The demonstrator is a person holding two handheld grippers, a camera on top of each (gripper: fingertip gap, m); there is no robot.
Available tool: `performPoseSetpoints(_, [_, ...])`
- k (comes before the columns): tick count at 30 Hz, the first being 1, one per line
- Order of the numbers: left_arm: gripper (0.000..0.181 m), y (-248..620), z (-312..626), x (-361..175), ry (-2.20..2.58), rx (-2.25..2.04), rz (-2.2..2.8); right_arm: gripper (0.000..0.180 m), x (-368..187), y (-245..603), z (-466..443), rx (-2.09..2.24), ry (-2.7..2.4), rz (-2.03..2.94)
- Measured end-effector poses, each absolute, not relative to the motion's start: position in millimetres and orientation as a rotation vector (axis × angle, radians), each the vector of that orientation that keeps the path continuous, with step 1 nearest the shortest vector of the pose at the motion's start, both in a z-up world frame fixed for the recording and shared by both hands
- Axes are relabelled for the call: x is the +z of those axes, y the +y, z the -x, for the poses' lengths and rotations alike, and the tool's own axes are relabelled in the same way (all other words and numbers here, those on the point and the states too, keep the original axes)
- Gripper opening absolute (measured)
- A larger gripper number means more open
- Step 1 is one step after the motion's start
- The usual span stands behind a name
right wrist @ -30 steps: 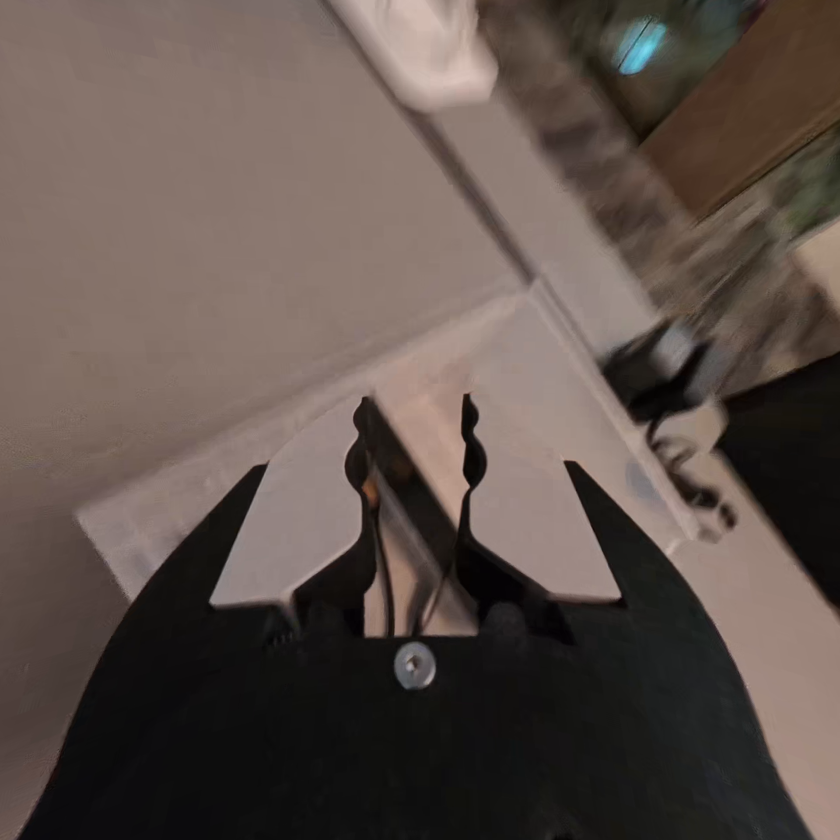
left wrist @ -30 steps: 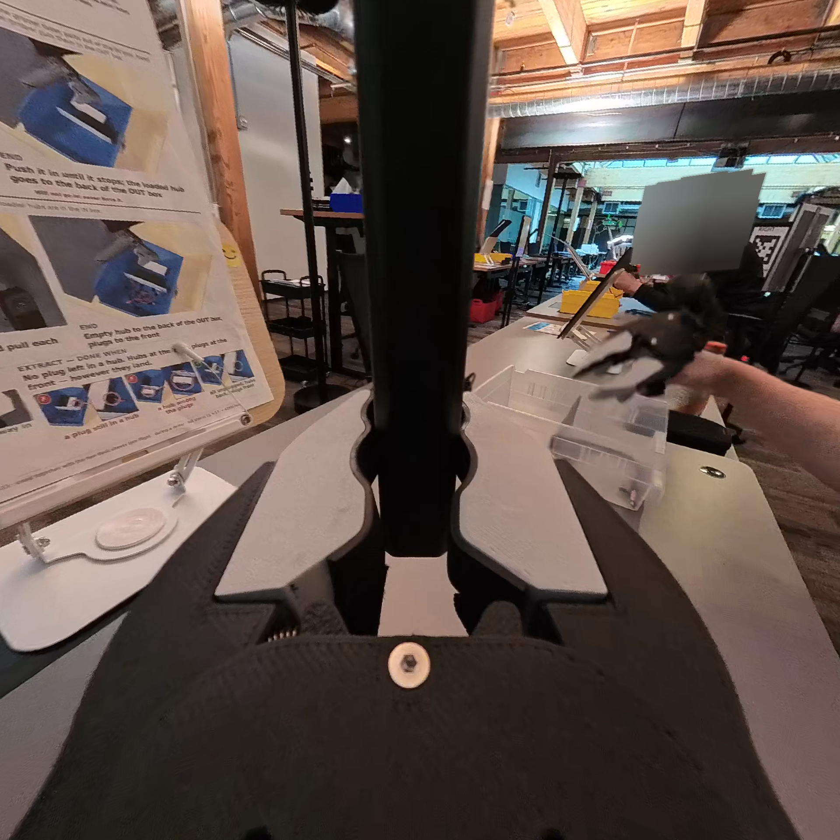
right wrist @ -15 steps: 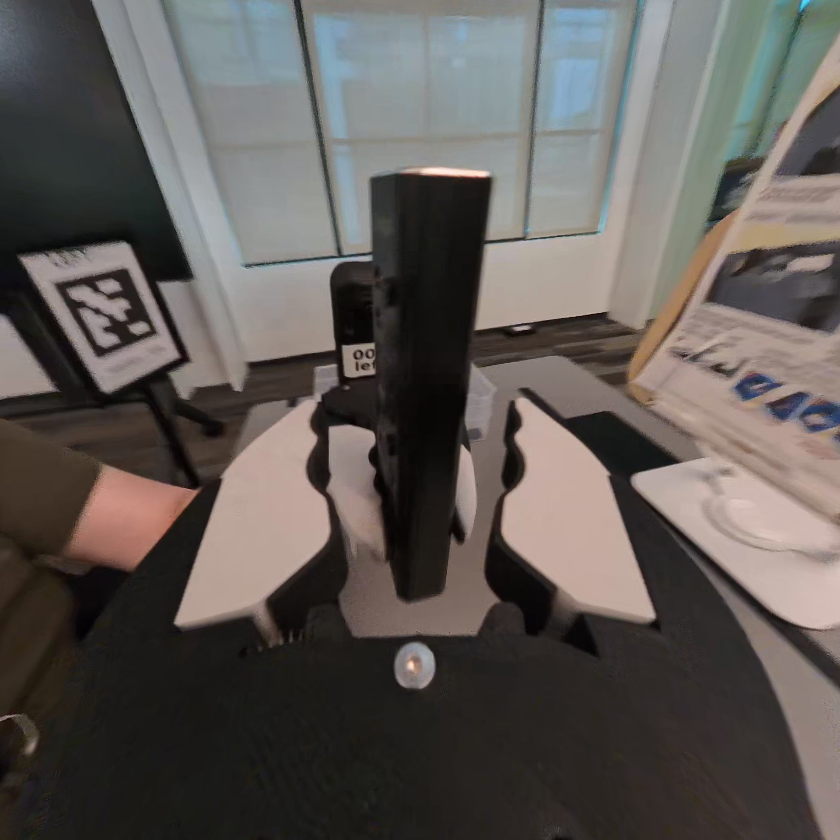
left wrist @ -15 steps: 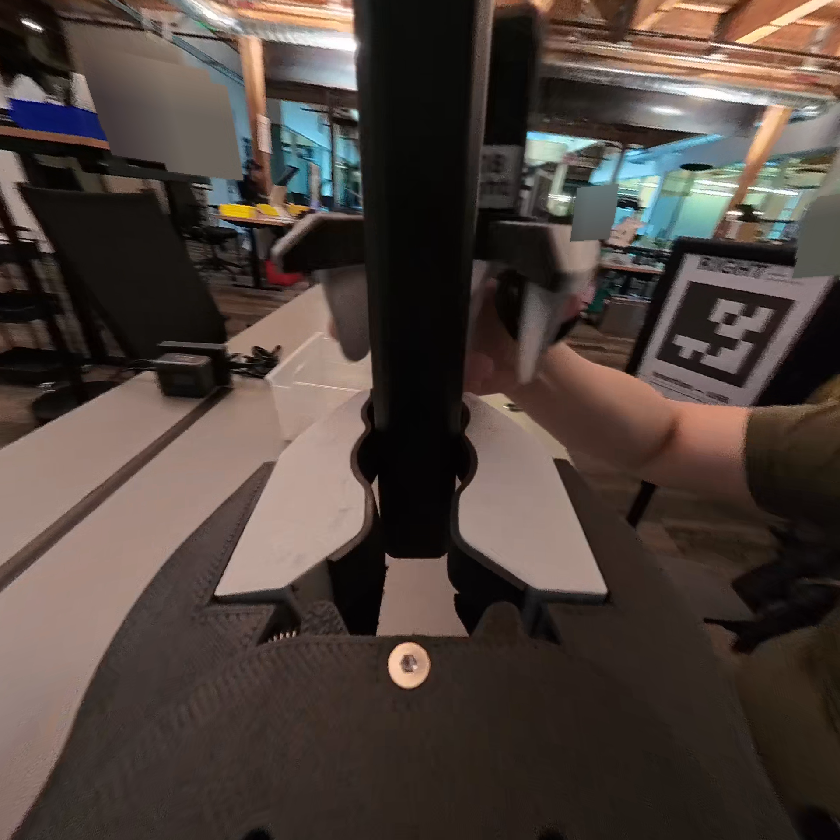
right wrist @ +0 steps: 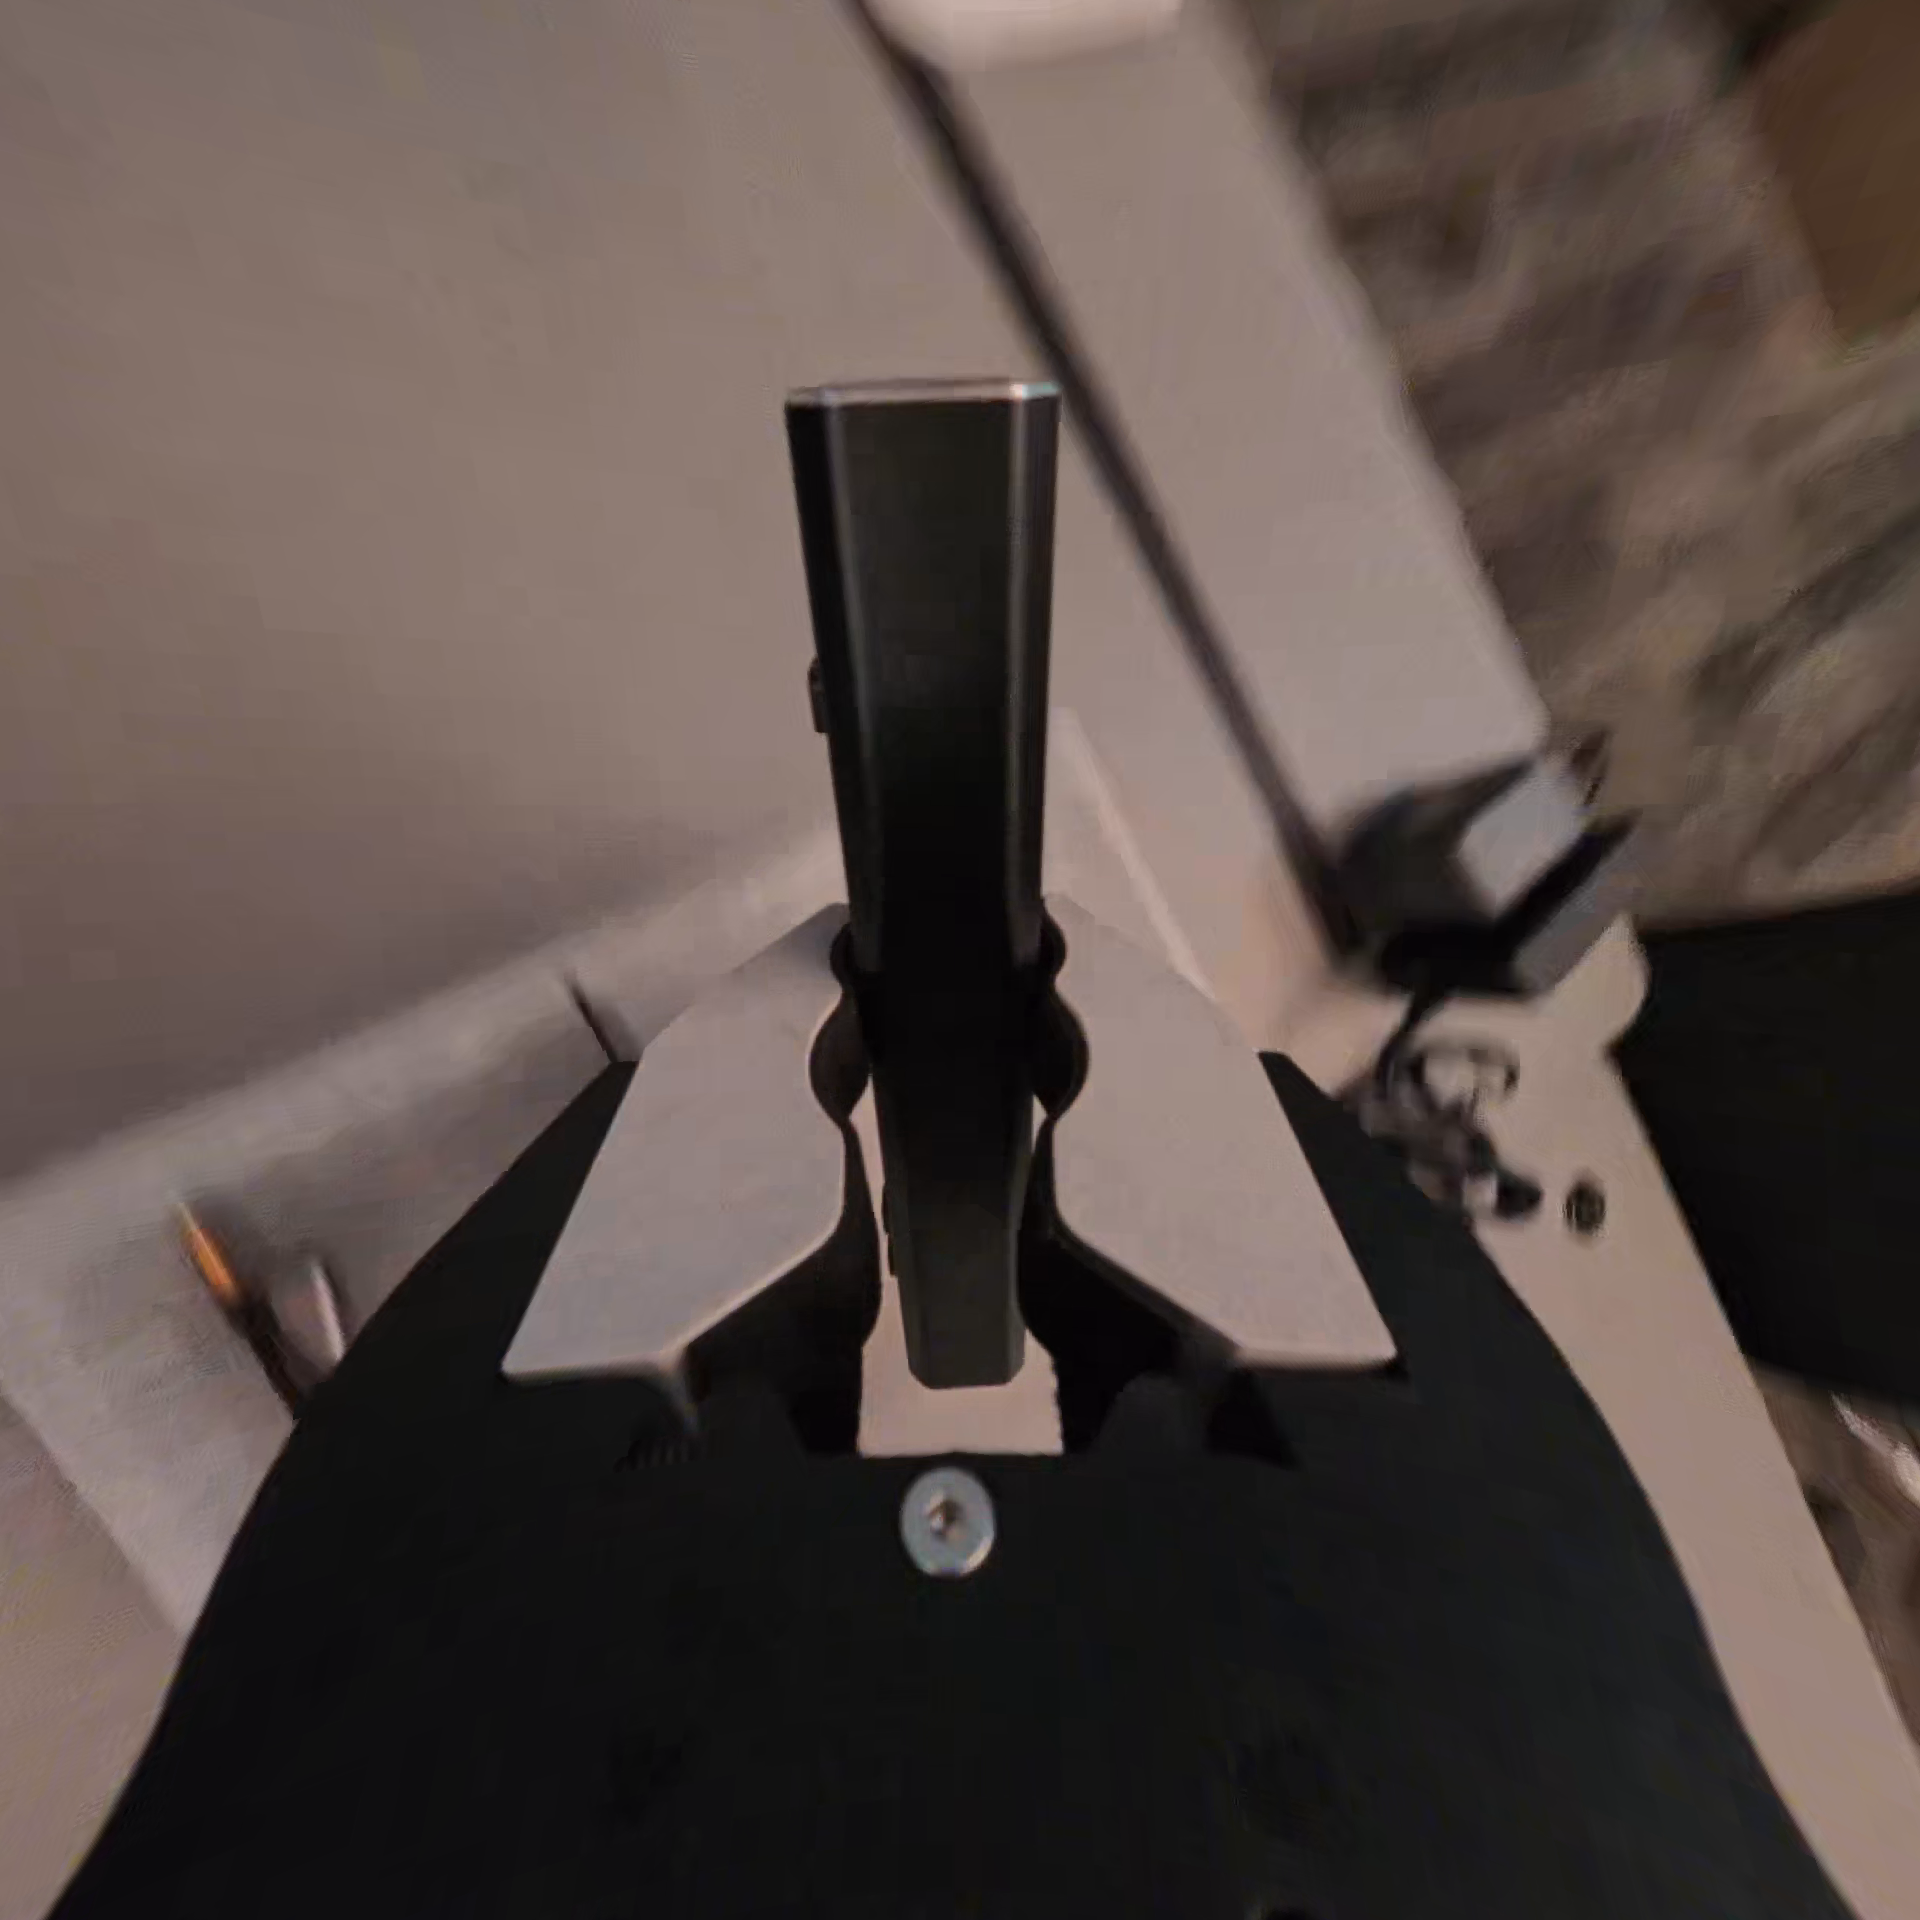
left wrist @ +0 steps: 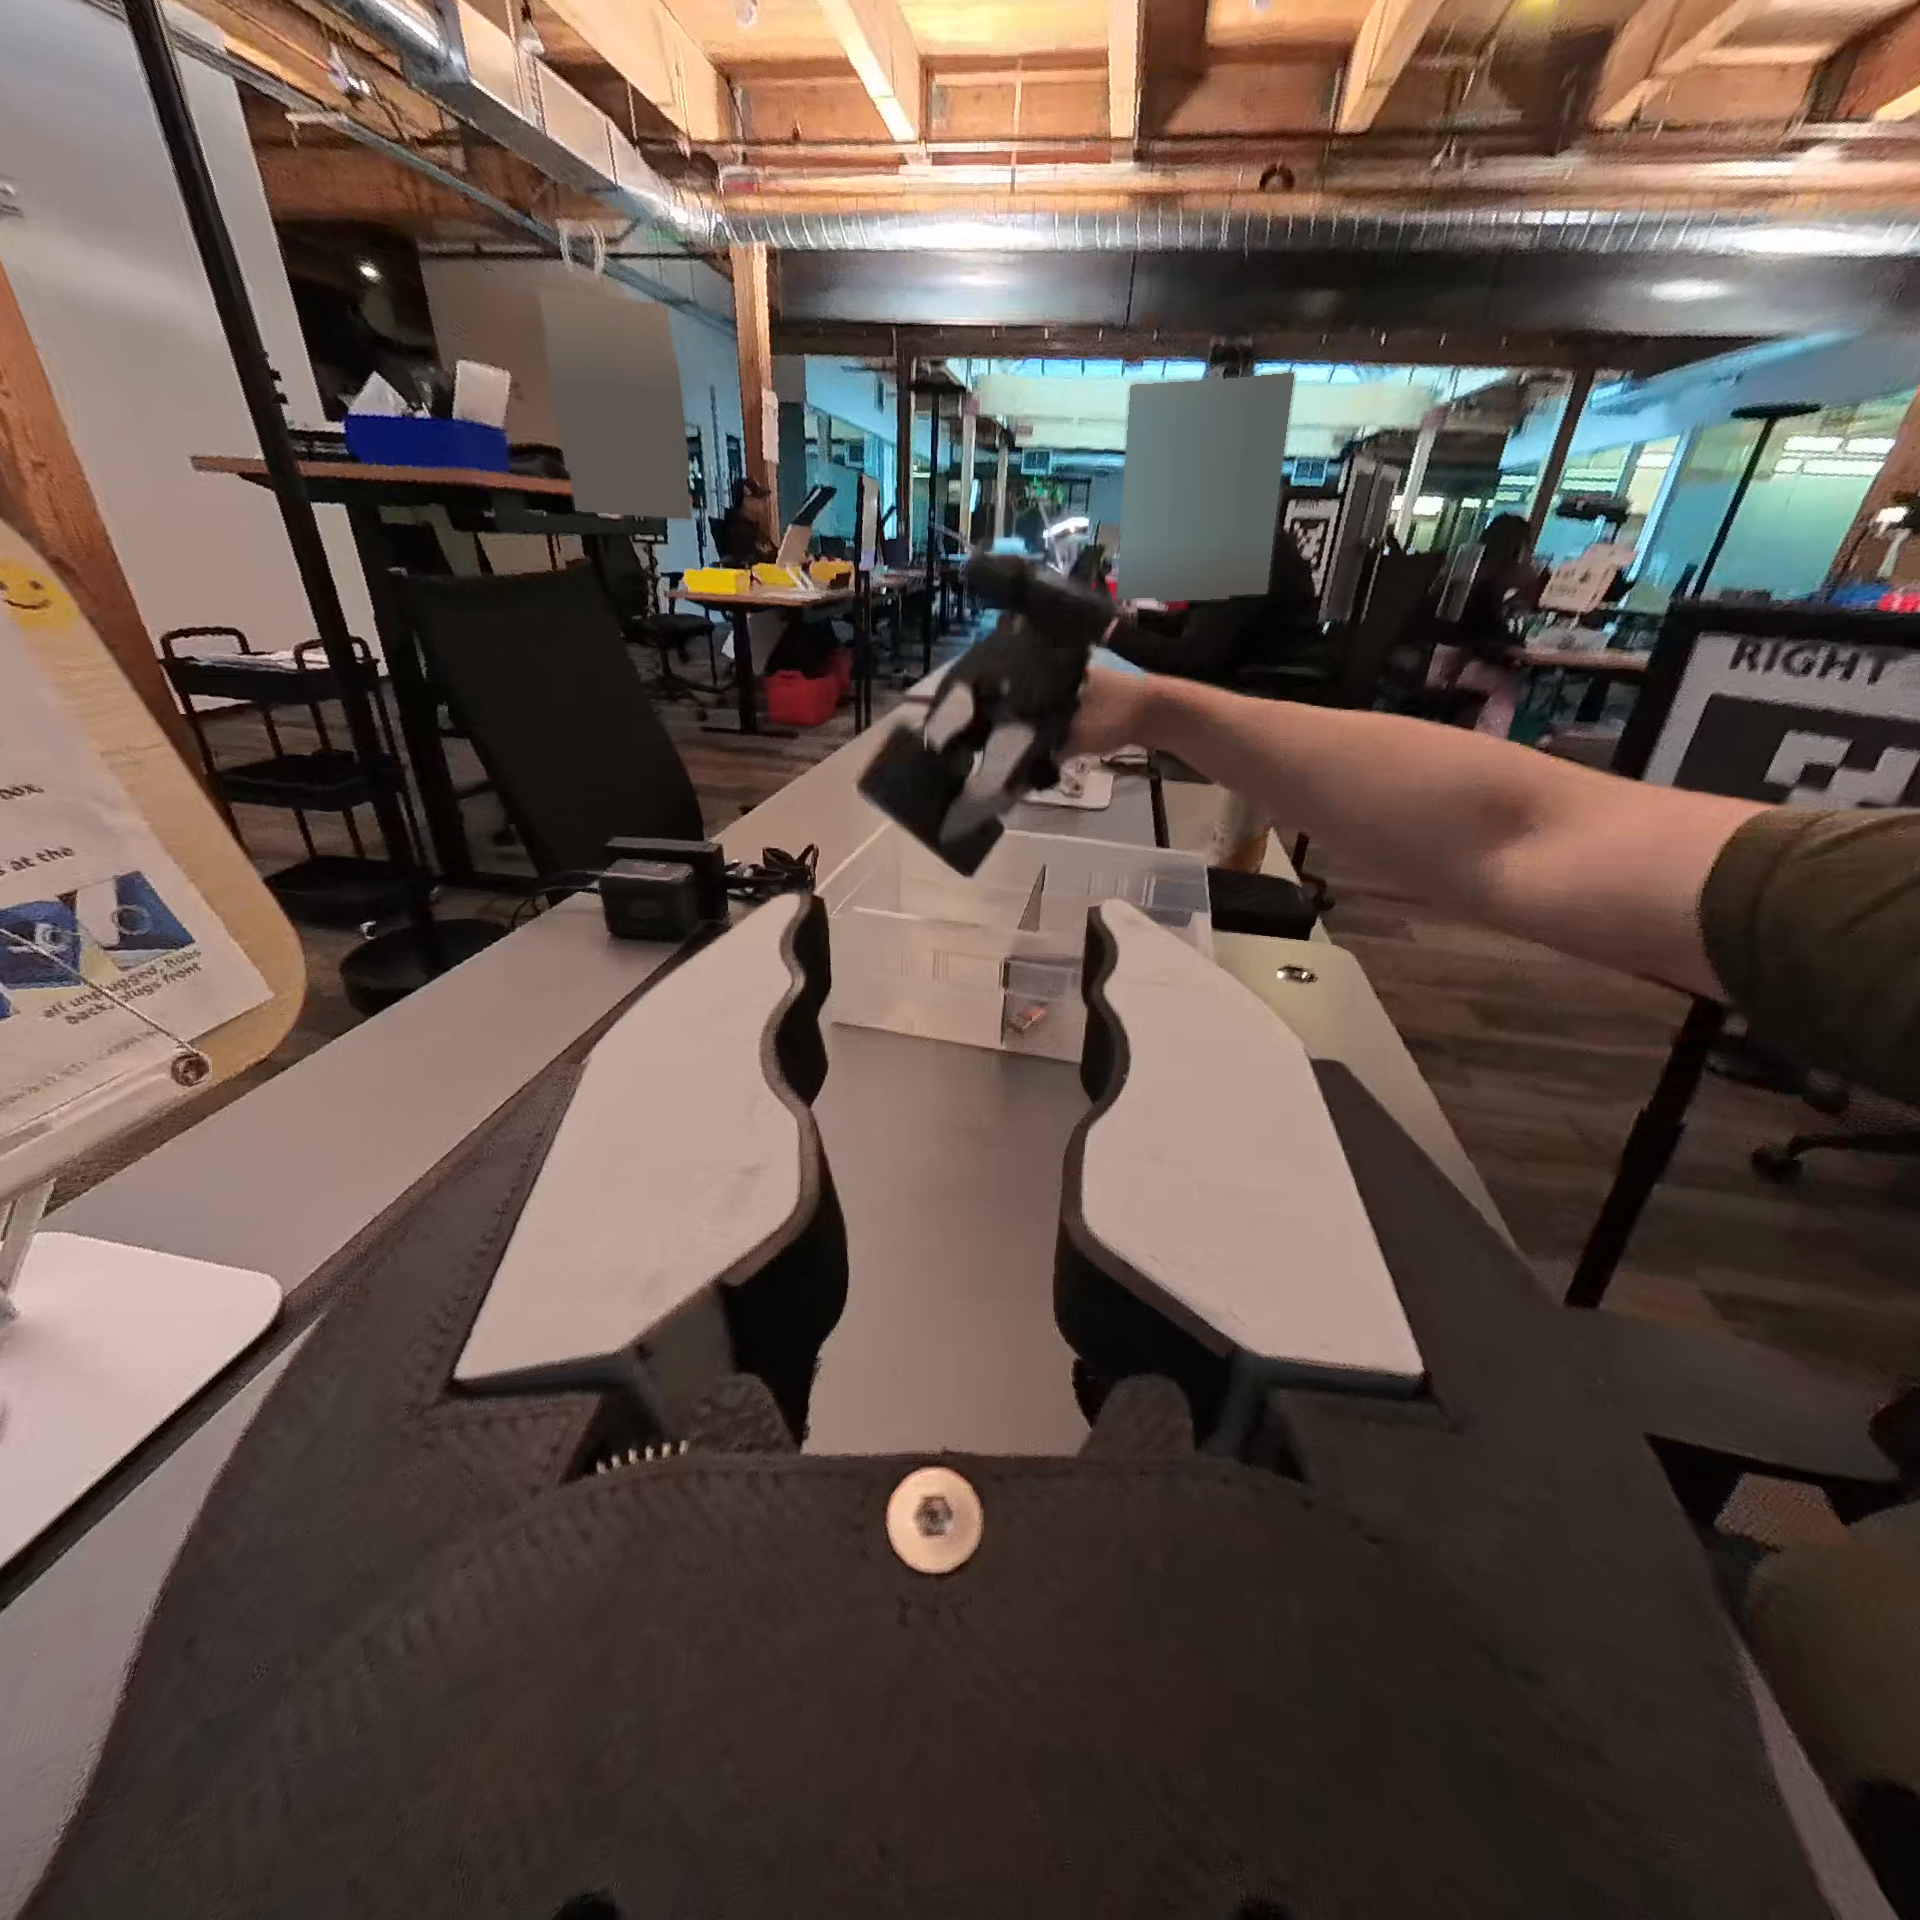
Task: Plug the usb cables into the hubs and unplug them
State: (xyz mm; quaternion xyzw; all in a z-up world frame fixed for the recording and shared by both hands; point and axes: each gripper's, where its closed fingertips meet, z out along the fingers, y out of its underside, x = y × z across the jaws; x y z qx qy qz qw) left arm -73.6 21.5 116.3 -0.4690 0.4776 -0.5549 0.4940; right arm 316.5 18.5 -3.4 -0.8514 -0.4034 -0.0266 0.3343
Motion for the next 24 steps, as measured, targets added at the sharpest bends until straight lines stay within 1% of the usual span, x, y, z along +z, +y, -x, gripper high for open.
performPoseSetpoints(2, [0.045, 27, 82, 120, 1.133, -1.354, 1.149, 0.028, -47, 5, -355, -0.161, -1.133, 2.413])
performPoseSetpoints(6, [0.044, 32, 92, 124, 1.114, -1.295, 1.153, 0.028, -102, -7, -384, -0.156, -1.265, 2.606])
performPoseSetpoints(9, [0.044, 29, 96, 130, 1.108, -1.294, 1.134, 0.029, -129, -8, -390, -0.166, -1.377, 2.659])
performPoseSetpoints(12, [0.044, 27, 97, 131, 1.119, -1.275, 1.127, 0.029, -141, -6, -386, -0.139, -1.420, 2.663])
performPoseSetpoints(14, [0.047, 27, 97, 129, 1.130, -1.254, 1.137, 0.030, -143, -4, -390, -0.196, -1.419, 2.667])
performPoseSetpoints(15, [0.047, 27, 98, 130, 1.131, -1.247, 1.135, 0.033, -140, -2, -393, -0.247, -1.422, 2.653])
performPoseSetpoints(18, [0.048, 24, 102, 134, 1.129, -1.262, 1.108, 0.032, -120, -2, -390, -0.278, -1.400, 2.596])
performPoseSetpoints(22, [0.048, 23, 108, 137, 1.130, -1.244, 1.102, 0.029, -78, -7, -388, -0.424, -1.382, 2.509])
performPoseSetpoints(24, [0.048, 25, 110, 139, 1.117, -1.214, 1.110, 0.026, -42, 1, -366, -0.512, -1.350, 2.353])
